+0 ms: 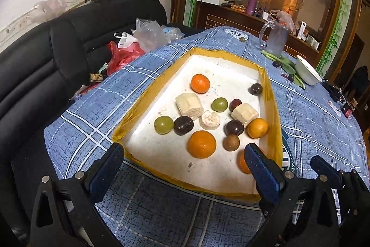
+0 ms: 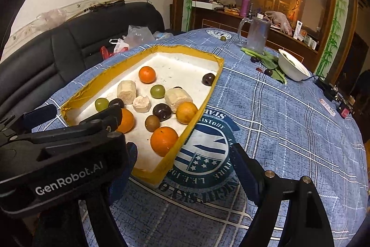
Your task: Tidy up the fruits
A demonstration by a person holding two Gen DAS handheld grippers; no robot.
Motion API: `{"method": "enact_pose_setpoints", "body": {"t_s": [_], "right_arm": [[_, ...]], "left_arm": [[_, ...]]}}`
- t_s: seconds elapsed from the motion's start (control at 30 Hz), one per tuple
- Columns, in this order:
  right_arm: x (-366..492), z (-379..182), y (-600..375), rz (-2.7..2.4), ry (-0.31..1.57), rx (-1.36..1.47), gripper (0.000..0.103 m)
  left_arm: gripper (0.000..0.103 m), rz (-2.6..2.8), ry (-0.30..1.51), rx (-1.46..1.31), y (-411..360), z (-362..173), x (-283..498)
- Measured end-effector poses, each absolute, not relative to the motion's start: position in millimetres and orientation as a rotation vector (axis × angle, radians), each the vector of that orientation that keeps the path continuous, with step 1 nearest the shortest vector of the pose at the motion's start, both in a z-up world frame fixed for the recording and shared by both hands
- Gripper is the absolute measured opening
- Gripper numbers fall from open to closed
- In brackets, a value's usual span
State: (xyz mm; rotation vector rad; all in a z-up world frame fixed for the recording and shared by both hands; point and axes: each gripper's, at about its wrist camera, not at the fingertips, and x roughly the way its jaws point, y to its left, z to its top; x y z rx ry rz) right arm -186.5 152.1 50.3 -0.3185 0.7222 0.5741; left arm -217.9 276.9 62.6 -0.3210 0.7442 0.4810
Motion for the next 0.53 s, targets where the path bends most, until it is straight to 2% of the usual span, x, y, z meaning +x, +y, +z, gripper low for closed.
{"method": "enact_pose_setpoints", "body": {"t_s": [0.53], "right_arm": [[-182, 43, 168, 0.6, 0.743, -0.335, 0.086]], "left_arm": [[0.103, 0.466, 0.777, -0.319, 275, 60, -213]]}}
